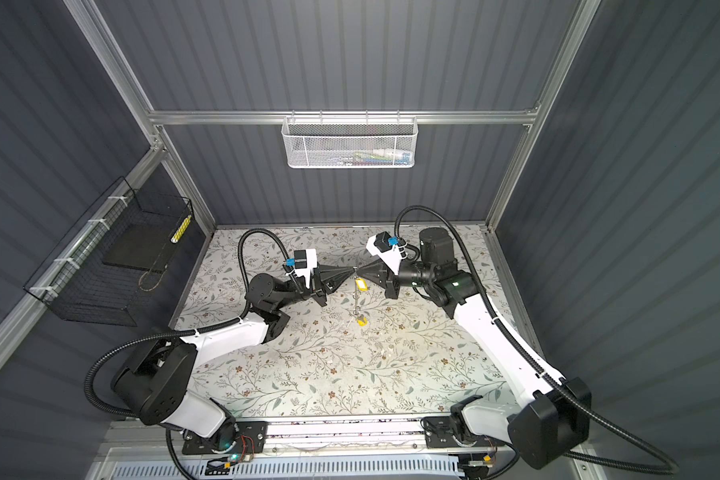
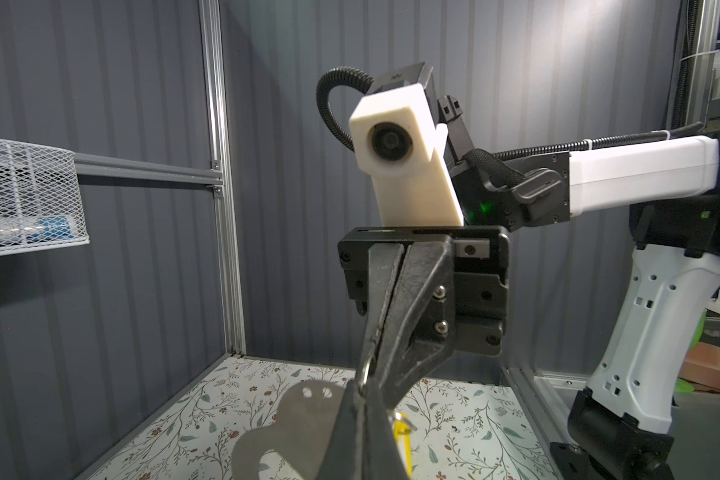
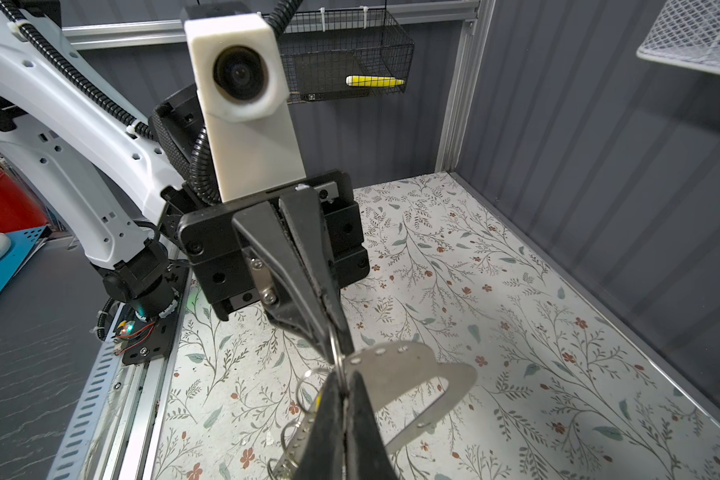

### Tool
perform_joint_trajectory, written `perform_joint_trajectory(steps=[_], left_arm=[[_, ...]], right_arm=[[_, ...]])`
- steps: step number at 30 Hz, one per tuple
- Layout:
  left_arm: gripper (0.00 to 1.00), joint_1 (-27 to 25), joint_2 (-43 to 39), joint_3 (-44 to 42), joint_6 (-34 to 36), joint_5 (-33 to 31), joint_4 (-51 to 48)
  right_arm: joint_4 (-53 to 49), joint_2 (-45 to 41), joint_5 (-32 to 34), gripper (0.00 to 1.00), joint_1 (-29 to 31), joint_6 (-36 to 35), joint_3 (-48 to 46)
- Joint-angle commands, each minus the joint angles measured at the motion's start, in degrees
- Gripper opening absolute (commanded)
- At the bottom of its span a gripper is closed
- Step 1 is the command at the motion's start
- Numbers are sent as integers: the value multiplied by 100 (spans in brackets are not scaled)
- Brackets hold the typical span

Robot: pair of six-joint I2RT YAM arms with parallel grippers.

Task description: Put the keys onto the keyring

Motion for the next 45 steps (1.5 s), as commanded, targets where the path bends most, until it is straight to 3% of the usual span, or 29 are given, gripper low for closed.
perform_joint_trajectory(steps=[1, 21, 24, 31, 33, 39, 45], left_arm=[[0, -45, 65, 195, -73, 176, 205], [0, -35, -80, 194, 73, 109, -152], [10, -35, -126, 173, 106, 62, -219], [12, -33, -475, 61, 409, -97, -736], [13, -35, -697, 69, 655, -199, -1260], [16, -36, -1409, 828, 1886, -730, -4583], [18, -57, -1586, 1863, 2888, -1455, -7328]], right_arm=[[28, -19, 33, 0, 22, -92, 160], [-119, -39, 112, 0, 26, -294, 134], [-179, -55, 149, 0, 25, -324, 141], [-420, -17, 267, 0, 25, -464, 227], [-662, 36, 348, 0, 26, -561, 338], [-1593, 304, 481, 0, 25, -903, 811], [-2568, 710, 542, 0, 32, -1197, 1419]])
